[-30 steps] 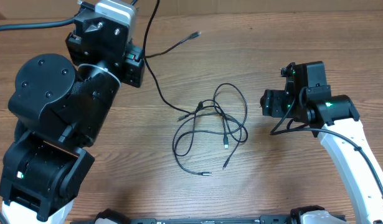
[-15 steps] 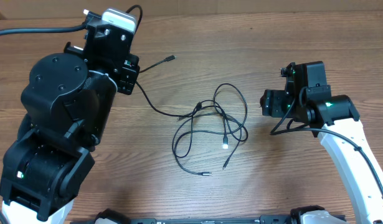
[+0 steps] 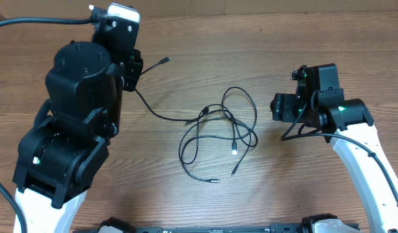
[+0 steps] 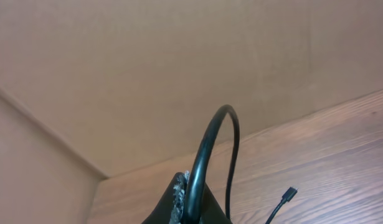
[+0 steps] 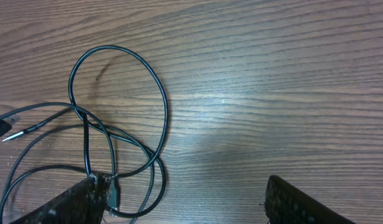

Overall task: Untangle cables
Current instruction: 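Carry the single black cable with the left gripper to the upper left, then lower the cable at the table's left edge and withdraw the left gripper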

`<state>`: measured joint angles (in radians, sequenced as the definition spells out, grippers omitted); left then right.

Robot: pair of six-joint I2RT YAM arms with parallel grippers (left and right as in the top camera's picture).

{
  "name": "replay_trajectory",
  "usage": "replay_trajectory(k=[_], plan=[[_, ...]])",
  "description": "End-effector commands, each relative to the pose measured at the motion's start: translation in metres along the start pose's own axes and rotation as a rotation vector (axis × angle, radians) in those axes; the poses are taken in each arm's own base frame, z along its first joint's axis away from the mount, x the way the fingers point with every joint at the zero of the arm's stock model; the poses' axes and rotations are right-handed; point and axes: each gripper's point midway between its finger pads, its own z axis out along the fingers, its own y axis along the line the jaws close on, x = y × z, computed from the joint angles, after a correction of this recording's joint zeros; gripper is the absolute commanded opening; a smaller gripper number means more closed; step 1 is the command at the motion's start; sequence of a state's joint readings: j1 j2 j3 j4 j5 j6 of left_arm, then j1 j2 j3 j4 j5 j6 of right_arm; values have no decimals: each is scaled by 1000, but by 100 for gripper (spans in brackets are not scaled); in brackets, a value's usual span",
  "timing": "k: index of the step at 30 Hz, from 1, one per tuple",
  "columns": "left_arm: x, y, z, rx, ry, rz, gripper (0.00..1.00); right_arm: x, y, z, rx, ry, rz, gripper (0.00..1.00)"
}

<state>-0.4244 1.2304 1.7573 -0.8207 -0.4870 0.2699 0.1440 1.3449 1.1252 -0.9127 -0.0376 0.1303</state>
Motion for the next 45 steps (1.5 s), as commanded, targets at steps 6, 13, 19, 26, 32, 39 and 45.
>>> replay_trajectory(k=[6,13,19,26,32,39,45], plan=[[27,45,12,-149,116,-79,4,-6,1,-4,-6,-21,0,79],[55,88,22,-274,207,-113,4,-6,1,-4,-6,-18,1,80],[54,110,28,-234,144,-255,4,-6,1,-4,-6,-20,1,80],[19,40,29,303,1,-440,4,-7,2,-4,-7,-25,0,80],[44,-19,10,593,189,-590,4,-8,2,-4,-8,-28,0,80],[8,-62,-34,982,255,-879,4,-6,1,-4,-6,-21,0,80],[-48,-53,-51,1163,184,-1068,4,-5,1,-4,-5,-17,1,80]])
